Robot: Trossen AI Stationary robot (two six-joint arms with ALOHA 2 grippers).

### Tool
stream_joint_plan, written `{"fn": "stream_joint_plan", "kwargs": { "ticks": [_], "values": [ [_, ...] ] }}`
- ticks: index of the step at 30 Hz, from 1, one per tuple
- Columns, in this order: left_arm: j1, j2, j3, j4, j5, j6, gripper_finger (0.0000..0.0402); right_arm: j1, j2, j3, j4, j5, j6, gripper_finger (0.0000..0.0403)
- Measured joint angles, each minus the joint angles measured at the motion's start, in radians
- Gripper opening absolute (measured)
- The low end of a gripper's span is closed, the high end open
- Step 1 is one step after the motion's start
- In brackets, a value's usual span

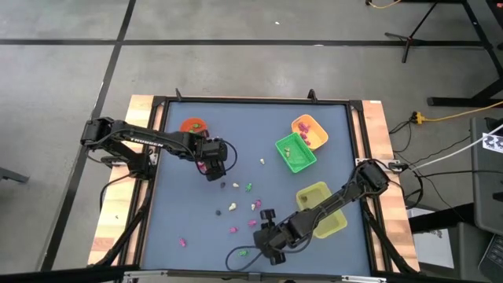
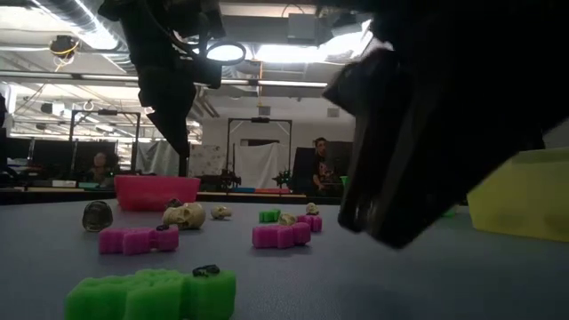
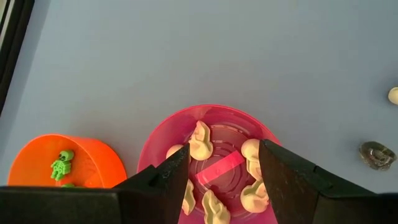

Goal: Sort Halloween decoration
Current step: Put the black skull toy into the light yellow bin

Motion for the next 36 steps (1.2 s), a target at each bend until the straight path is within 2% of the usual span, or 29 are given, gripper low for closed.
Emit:
{"fn": "stream_joint_plan", "kwargs": {
  "ticks": [6, 18, 27, 36],
  "values": [
    [0.000, 0.000, 0.000, 0.000, 0.000, 0.000, 0.0175, 0.000, 0.000, 0.094, -0.162, 0.000, -0.026, 0.0116],
    [0.000, 0.000, 0.000, 0.000, 0.000, 0.000, 0.0175, 0.001, 0.000, 0.293, -0.596, 0.028, -0.027, 0.0117],
    [0.000, 0.000, 0.000, 0.000, 0.000, 0.000, 0.0175, 0.002, -0.017, 0.314, -0.857, 0.028, -0.024, 0.0117],
    [0.000, 0.000, 0.000, 0.003, 0.000, 0.001, 0.0175, 0.005, -0.140, 0.270, -1.011, 0.086, 0.032, 0.0117]
  ]
}}
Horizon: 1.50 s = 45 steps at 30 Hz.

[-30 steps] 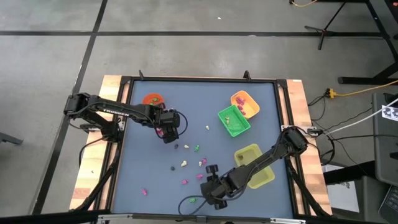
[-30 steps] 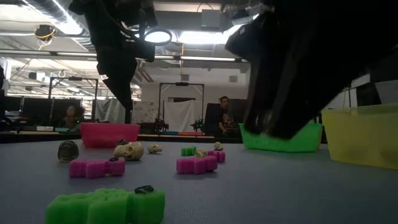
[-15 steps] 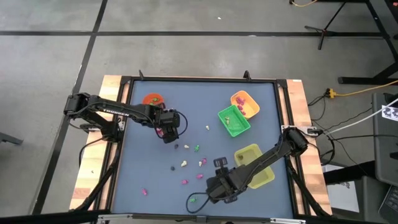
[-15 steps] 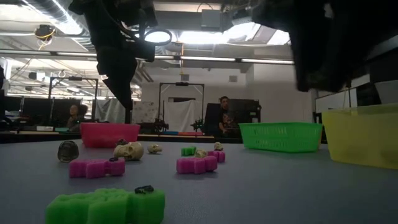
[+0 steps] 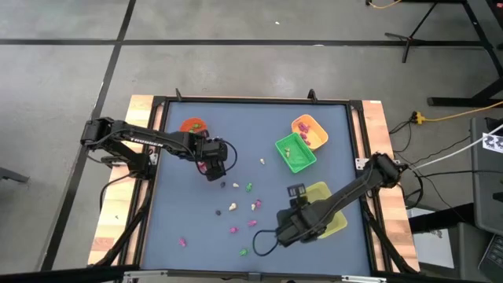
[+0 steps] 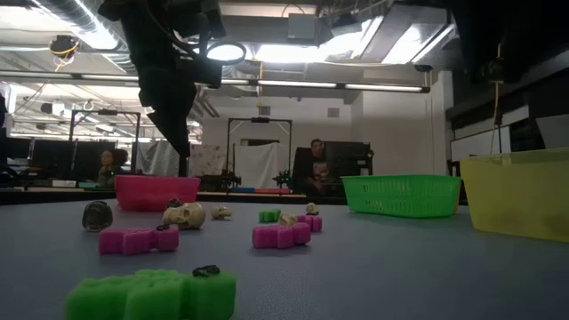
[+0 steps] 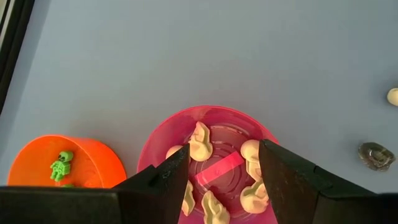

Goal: Sort Halloween decoration
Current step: Put the black skull toy into the light yellow bin, then put the pink skeleton toy into the yellow bin

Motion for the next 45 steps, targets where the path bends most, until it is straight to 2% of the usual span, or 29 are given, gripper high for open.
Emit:
{"fn": "stream_joint_plan", "kwargs": {
  "ticks": [9, 24, 37, 45],
  "values": [
    [0.000, 0.000, 0.000, 0.000, 0.000, 0.000, 0.0175, 0.010, -0.118, -0.176, -0.012, 0.012, 0.065, 0.0117],
    [0.000, 0.000, 0.000, 0.000, 0.000, 0.001, 0.0175, 0.009, -0.121, -0.207, -0.009, 0.001, 0.084, 0.0120],
    [0.000, 0.000, 0.000, 0.001, 0.000, 0.001, 0.0175, 0.009, -0.121, -0.207, -0.008, 0.000, 0.078, 0.0204],
    [0.000, 0.000, 0.000, 0.001, 0.000, 0.001, 0.0175, 0.009, -0.121, -0.207, -0.006, 0.025, 0.076, 0.0215]
  ]
}}
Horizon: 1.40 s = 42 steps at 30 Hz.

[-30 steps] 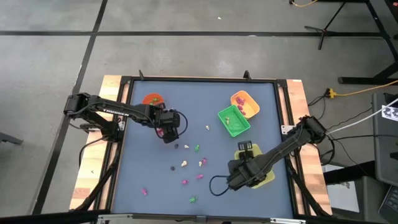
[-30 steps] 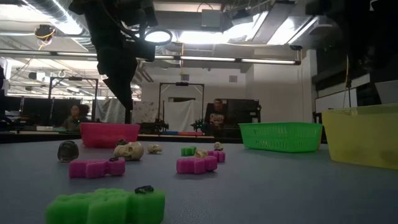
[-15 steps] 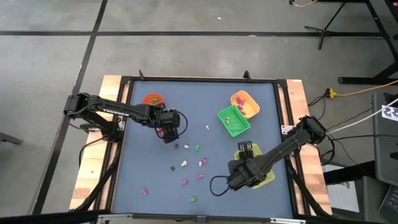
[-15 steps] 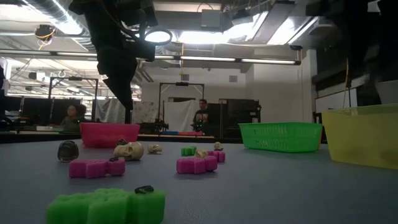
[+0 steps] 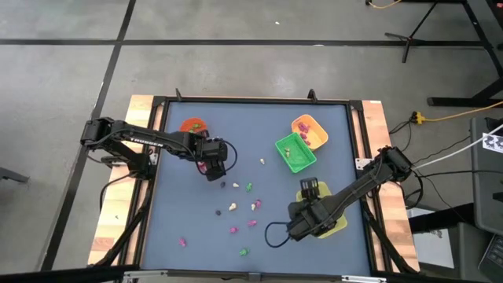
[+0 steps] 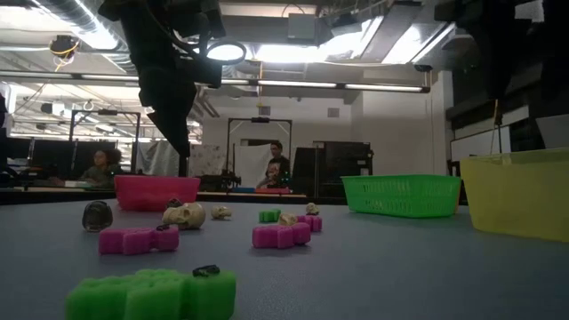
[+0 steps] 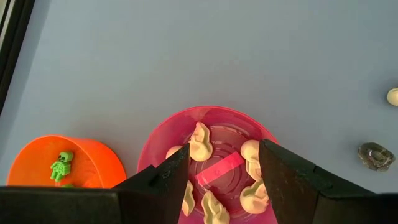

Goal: Sort Halloween decoration
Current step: Put the pink skeleton toy into the yellow bin

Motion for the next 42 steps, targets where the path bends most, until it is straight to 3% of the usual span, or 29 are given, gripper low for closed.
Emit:
{"fn": "stream_joint_plan", "kwargs": {
  "ticks": [9, 18, 28, 35, 42],
  "values": [
    [0.000, 0.000, 0.000, 0.000, 0.000, 0.000, 0.0175, -0.008, 0.000, 0.000, 0.040, 0.021, -0.034, 0.0215],
    [0.000, 0.000, 0.000, 0.000, 0.000, 0.000, 0.0175, -0.092, 0.000, 0.015, 0.338, 0.030, -0.262, 0.0215],
    [0.000, 0.000, 0.000, 0.000, 0.000, 0.000, 0.0175, -0.216, 0.000, 0.015, 0.668, -0.093, -0.520, 0.0215],
    [0.000, 0.000, 0.000, 0.000, 0.000, 0.000, 0.0175, -0.284, 0.039, 0.017, 0.740, -0.201, -0.608, 0.0215],
    [0.000, 0.000, 0.001, -0.001, -0.003, 0.000, 0.0175, -0.304, 0.105, 0.015, 0.764, -0.246, -0.684, 0.0215]
  ]
}}
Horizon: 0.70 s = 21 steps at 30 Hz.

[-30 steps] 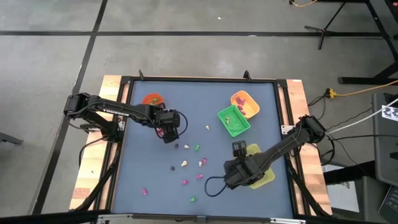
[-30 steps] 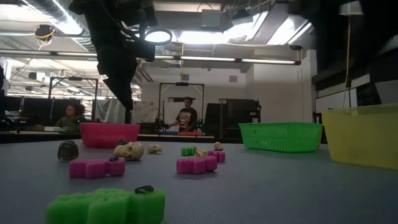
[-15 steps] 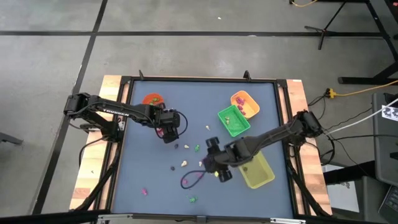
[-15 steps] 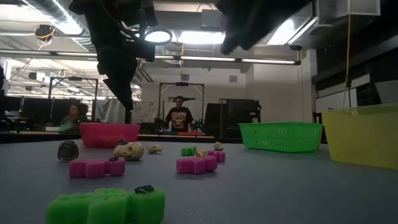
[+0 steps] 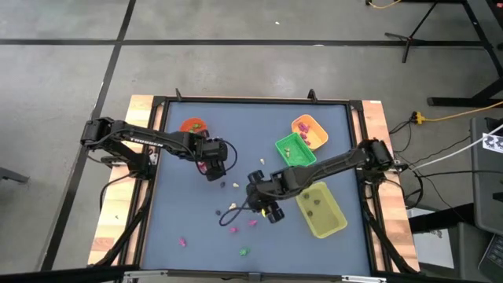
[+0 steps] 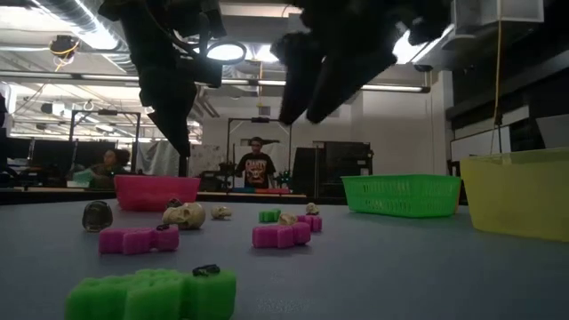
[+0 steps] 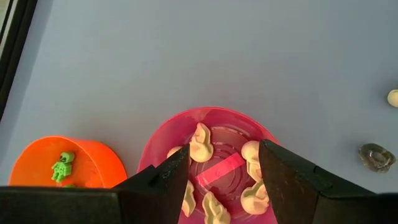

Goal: Sort Halloween decoration
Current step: Put the pink skeleton toy into the yellow bin

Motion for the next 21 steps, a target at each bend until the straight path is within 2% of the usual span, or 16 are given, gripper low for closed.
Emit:
{"fn": "stream_joint_plan", "kwargs": {
  "ticks": [13, 21],
  "values": [
    [-0.002, 0.000, 0.000, -0.038, 0.001, 0.007, 0.0175, 0.001, 0.153, 0.000, -0.008, -0.003, -0.054, 0.0215],
    [-0.003, 0.000, 0.000, -0.031, 0.001, 0.007, 0.0175, -0.011, 0.193, 0.000, -0.012, 0.030, -0.048, 0.0215]
  ]
}}
